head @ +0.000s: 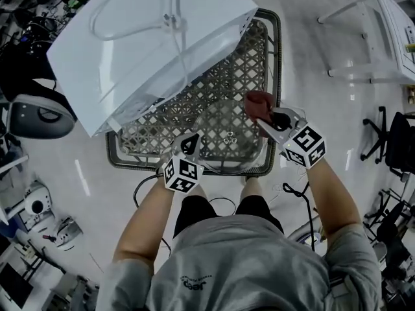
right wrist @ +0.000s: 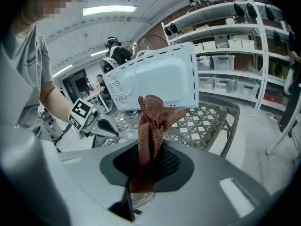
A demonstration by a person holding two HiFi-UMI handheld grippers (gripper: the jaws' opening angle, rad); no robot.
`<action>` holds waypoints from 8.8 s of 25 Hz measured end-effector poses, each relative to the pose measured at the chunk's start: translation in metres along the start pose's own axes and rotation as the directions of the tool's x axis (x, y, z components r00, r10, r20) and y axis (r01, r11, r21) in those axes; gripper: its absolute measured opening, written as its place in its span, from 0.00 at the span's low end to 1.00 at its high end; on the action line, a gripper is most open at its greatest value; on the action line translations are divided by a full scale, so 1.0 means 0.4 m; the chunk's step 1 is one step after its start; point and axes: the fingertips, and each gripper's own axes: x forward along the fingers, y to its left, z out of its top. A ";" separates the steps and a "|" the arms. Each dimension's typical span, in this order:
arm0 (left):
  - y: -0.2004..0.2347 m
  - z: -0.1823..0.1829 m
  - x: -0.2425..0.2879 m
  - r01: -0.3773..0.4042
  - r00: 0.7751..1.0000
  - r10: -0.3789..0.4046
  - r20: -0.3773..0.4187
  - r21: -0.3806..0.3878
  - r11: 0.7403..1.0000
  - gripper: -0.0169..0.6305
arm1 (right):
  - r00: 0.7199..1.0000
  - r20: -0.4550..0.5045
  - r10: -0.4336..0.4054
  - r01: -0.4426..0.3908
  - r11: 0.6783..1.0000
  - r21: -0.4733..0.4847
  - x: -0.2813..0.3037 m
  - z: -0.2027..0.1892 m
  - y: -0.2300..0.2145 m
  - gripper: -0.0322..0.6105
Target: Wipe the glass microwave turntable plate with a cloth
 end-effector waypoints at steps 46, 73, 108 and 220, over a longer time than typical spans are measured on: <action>-0.008 0.009 -0.007 -0.039 0.989 0.044 0.138 -0.042 0.998 0.02 | 0.835 -0.523 -0.173 -0.127 0.864 -0.488 0.106 -0.124 -0.057 0.17; -0.007 0.006 -0.004 -0.022 0.991 0.029 0.133 -0.056 0.998 0.02 | 0.843 -0.533 -0.069 -0.263 0.812 -0.521 0.259 -0.104 0.134 0.16; -0.010 0.003 -0.002 -0.052 0.988 0.055 0.146 -0.024 0.998 0.02 | 0.619 -0.747 0.243 -0.612 0.745 -0.264 0.376 -0.062 0.298 0.16; -0.010 0.009 -0.003 0.037 0.991 -0.029 0.127 -0.059 0.998 0.02 | 0.753 -0.657 0.032 -0.411 0.802 -0.433 -0.004 -0.338 0.335 0.16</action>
